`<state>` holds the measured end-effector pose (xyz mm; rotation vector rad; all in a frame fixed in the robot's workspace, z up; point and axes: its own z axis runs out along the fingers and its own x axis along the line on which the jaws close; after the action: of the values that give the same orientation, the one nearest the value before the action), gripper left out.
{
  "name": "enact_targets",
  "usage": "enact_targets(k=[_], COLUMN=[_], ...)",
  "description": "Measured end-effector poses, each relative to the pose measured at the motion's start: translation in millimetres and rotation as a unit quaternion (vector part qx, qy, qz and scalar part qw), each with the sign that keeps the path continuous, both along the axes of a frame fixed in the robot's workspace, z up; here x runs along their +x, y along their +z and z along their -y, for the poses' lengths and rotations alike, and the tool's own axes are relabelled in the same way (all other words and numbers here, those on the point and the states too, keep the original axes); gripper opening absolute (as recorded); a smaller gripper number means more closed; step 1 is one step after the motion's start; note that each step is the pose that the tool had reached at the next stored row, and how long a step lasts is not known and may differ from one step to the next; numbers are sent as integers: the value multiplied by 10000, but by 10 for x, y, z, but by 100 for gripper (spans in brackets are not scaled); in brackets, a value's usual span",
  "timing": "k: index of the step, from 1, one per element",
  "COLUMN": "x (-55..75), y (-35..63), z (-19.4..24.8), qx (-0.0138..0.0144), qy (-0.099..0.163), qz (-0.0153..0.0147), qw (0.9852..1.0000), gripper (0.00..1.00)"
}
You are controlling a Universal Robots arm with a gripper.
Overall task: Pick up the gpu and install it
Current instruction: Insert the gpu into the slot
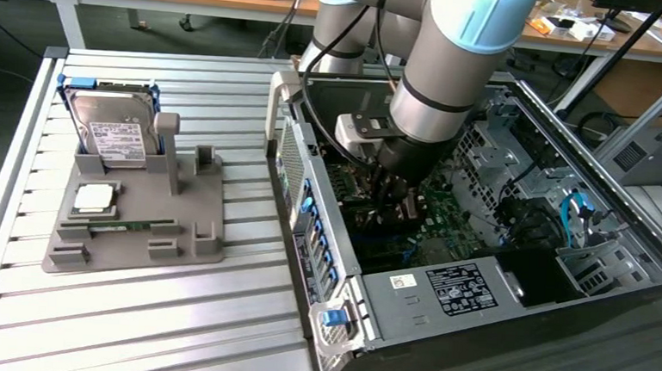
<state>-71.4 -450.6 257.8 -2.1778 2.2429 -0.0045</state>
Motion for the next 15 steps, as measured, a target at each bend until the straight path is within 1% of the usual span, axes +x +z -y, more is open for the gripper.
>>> enact_targets(k=[3,12,14,15], x=[1,0,0,0], y=[-1,12,14,14], z=[0,0,1,1], qx=[5,5,12,24], qy=[0,0,1,1], qz=[0,0,-1,-1], qw=[10000,10000,10000,10000], gripper=[27,27,27,27])
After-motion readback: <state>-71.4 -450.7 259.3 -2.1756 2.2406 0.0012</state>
